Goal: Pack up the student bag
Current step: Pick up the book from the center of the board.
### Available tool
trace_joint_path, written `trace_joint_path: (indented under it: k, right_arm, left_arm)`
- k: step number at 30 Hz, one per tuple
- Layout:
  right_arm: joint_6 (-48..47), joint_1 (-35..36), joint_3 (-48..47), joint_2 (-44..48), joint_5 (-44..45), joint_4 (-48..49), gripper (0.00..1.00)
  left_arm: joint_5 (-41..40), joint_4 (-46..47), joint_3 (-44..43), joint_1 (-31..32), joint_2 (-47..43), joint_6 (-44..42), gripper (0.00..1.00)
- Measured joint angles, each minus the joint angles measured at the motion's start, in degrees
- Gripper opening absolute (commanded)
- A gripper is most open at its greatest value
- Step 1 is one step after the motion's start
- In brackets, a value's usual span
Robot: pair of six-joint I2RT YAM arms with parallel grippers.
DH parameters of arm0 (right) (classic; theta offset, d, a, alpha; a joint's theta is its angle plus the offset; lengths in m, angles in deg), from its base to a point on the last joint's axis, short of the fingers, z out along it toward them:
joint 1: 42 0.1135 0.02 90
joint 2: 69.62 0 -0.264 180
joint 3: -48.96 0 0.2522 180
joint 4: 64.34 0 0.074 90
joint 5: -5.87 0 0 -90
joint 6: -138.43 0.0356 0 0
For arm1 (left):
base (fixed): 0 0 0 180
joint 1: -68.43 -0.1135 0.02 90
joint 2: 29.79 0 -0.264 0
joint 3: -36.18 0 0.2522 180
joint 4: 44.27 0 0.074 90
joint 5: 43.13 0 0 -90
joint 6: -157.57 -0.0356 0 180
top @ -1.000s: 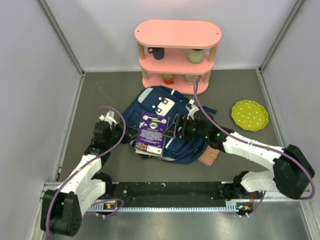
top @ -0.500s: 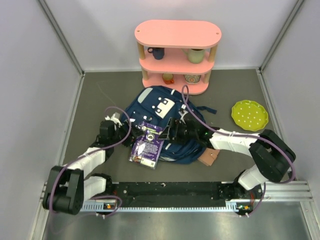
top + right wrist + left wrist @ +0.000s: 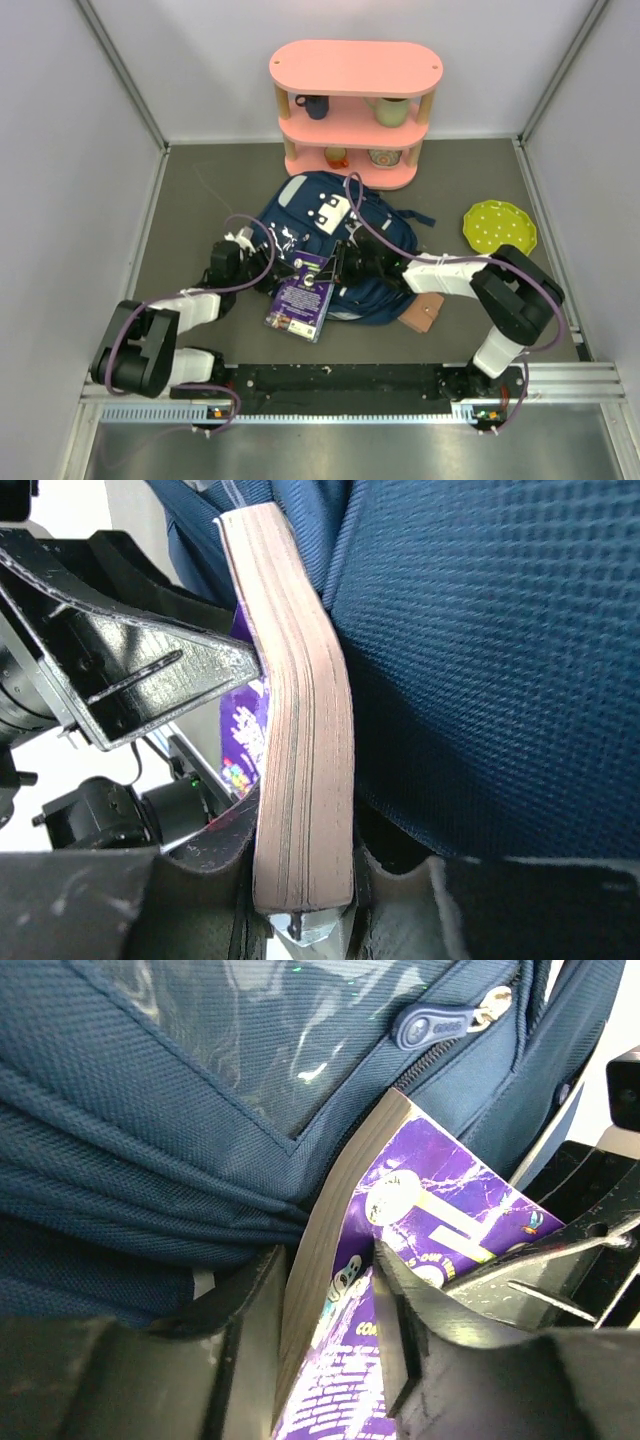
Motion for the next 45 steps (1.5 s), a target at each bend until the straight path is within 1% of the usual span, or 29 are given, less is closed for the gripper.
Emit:
trace_joint_path:
  k: [2, 3, 5, 6, 9, 11, 13, 17, 20, 23, 26, 28, 31, 35, 38, 42, 44, 45]
  right_arm:
    - [-1.0, 0.3, 0.0, 1.2, 0.6, -1.0, 0.0]
    - [-1.7, 0.5, 0.0, 2.2, 0.9, -1.8, 0.0]
    - [-3.2, 0.8, 0.0, 4.8, 1.7, -3.6, 0.0]
    - [-4.0, 0.8, 0.0, 6.4, 1.7, -4.6, 0.0]
    - [-6.1, 0.0, 0.1, 12.0, 1.2, -6.6, 0.0]
    - [-6.9, -1.3, 0.6, 15.3, 0.0, -6.6, 0.0]
    - [-7.9, -3.2, 1.4, 18.9, -2.3, -6.6, 0.0]
    - [-10.6, -6.5, 1.9, 24.5, -8.0, -7.3, 0.0]
    - [-13.2, -8.3, 1.9, 27.8, -12.8, -8.3, 0.0]
    - [-15.9, -9.7, 1.9, 30.3, -17.3, -9.3, 0.0]
    - [-18.4, -10.8, 1.9, 31.9, -21.7, -10.6, 0.0]
    - [-19.4, -11.5, 1.9, 32.5, -24.3, -10.6, 0.0]
    - [-20.7, -12.3, 1.8, 33.2, -27.5, -10.6, 0.0]
    - [-22.0, -13.3, 1.1, 33.4, -32.5, -9.6, 0.0]
    - [-22.2, -14.4, 1.1, 33.5, -36.5, -7.9, 0.0]
    - [-24.1, -14.9, -0.8, 33.3, -40.1, -8.4, 0.0]
    - [-25.1, -14.9, -2.0, 33.1, -41.2, -8.6, 0.0]
    - [-25.6, -15.0, -2.7, 32.9, -41.7, -8.8, 0.0]
  left_arm:
    - [-0.9, -1.6, 0.1, 0.4, -2.2, -0.2, 0.64]
    - [-1.3, -2.8, 0.1, 0.6, -3.8, -0.3, 0.73]
    - [-2.7, -6.5, 0.0, 1.4, -9.4, -1.3, 0.83]
    - [-3.6, -8.5, -0.2, 1.6, -12.0, -1.9, 0.89]
    - [-6.7, -15.0, -2.1, 1.7, -21.1, -4.0, 0.98]
    - [-8.2, -17.7, -4.4, 1.7, -26.1, -5.5, 0.98]
    - [-8.7, -18.1, -6.4, 1.7, -29.6, -6.9, 0.98]
    - [-5.1, -16.4, -9.0, 1.7, -31.4, -8.9, 0.98]
    - [0.8, -11.8, -9.4, 1.7, -29.3, -8.7, 0.98]
    - [8.0, -5.6, -10.0, 2.2, -24.5, -6.9, 0.99]
    - [12.8, -3.5, -13.3, 4.5, -20.1, -7.0, 0.99]
    - [15.0, -2.9, -15.6, 6.1, -18.4, -7.8, 0.99]
    - [18.4, 0.9, -17.5, 7.3, -16.8, -7.8, 0.99]
    - [22.8, 5.4, -18.1, 7.7, -14.0, -6.9, 0.99]
    - [25.1, 6.6, -18.2, 7.9, -12.1, -6.5, 0.99]
    - [28.6, 8.3, -18.2, 8.8, -11.5, -6.1, 0.99]
    - [30.2, 9.4, -18.5, 9.7, -11.4, -6.0, 0.97]
    - [31.2, 9.7, -18.8, 10.4, -11.1, -5.9, 0.93]
